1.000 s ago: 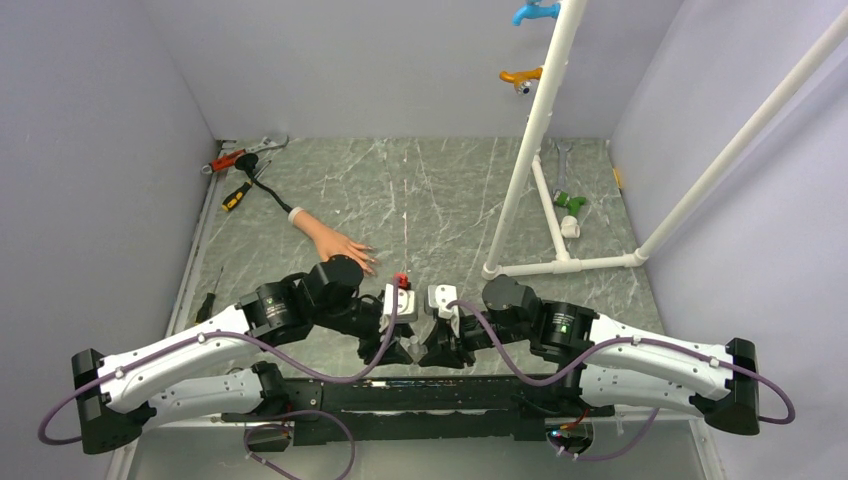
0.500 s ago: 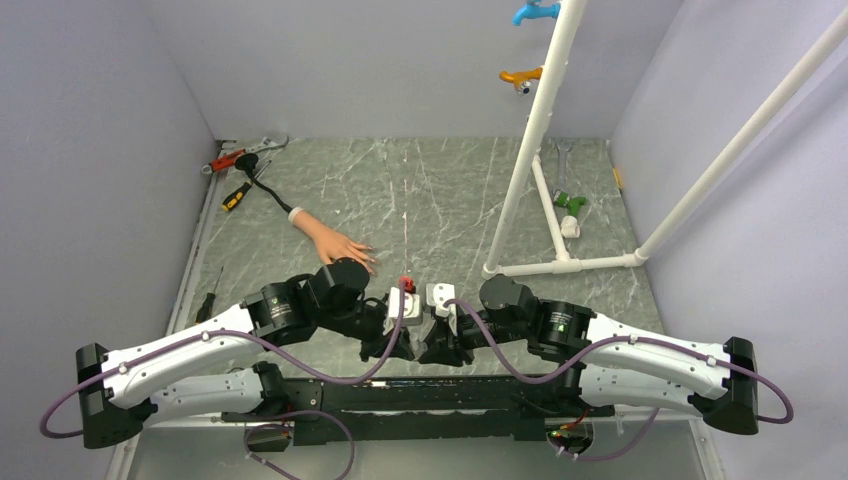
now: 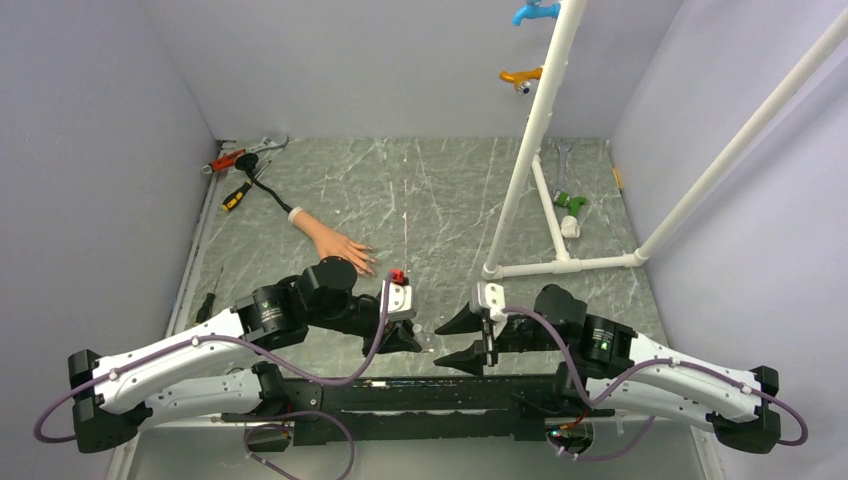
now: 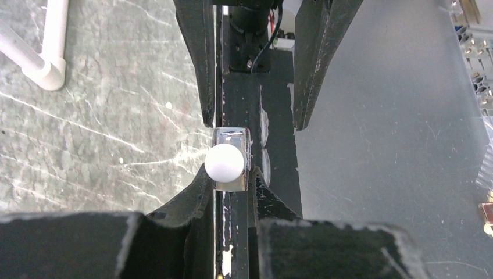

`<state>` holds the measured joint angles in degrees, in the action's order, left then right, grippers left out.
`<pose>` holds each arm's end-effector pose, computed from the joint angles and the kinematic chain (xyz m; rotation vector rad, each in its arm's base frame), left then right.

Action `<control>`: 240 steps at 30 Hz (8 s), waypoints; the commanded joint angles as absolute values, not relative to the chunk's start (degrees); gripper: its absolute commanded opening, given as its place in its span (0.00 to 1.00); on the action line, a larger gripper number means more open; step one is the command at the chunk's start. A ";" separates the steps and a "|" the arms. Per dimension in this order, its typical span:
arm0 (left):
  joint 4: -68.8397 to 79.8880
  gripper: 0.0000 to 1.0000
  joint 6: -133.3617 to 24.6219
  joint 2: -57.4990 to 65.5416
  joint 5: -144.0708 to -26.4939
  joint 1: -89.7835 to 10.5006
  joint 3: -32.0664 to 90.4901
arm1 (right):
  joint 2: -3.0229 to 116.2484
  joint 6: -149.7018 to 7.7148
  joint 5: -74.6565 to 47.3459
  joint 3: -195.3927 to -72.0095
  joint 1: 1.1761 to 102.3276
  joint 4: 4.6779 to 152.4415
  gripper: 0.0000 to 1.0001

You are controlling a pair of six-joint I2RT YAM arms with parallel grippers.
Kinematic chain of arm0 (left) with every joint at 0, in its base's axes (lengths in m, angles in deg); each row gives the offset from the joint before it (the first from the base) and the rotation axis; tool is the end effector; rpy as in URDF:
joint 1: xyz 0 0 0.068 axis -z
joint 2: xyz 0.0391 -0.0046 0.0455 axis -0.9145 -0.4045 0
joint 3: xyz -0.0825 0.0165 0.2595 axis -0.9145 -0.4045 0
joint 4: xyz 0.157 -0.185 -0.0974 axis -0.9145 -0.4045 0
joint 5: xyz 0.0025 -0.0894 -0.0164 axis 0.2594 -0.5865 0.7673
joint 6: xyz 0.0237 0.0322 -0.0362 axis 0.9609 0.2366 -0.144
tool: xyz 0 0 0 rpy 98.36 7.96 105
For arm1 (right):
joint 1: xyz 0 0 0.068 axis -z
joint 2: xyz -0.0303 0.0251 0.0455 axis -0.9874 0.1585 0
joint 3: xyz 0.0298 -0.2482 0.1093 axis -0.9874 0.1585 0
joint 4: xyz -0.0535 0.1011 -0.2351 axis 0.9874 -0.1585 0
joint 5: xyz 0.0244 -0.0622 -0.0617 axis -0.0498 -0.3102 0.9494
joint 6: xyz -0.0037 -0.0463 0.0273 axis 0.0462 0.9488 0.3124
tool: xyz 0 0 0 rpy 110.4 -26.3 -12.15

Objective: Paint the nails
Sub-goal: Pick up the nail polish bottle from the center of the board, then unscrew the nail polish bottle.

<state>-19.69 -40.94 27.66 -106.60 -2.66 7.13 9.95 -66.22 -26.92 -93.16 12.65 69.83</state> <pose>0.0730 -0.1856 0.3296 1.4476 1.5935 -1.1768 0.0447 0.1463 0.3095 -1.2546 1.3883 1.1930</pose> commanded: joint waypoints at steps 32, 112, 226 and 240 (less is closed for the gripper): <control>-10.10 0.00 -44.01 32.61 -100.80 1.15 4.06 | 9.41 -69.37 -21.58 -89.25 12.67 81.82 0.52; -29.11 0.75 -23.18 25.67 -120.23 -16.68 18.67 | 19.93 -61.49 -37.59 -94.51 26.21 74.22 0.00; -42.06 0.85 -23.50 29.25 -95.44 -8.84 29.85 | 26.22 -62.53 -33.63 -101.60 22.85 81.45 0.00; -42.46 0.78 -20.93 30.68 -104.15 -8.84 31.12 | 27.12 -64.09 -45.07 -102.49 23.05 84.93 0.00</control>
<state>-44.09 -20.77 31.44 -101.66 -9.04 31.10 28.35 -63.14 -41.08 -103.19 22.99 78.99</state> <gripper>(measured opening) 0.782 0.216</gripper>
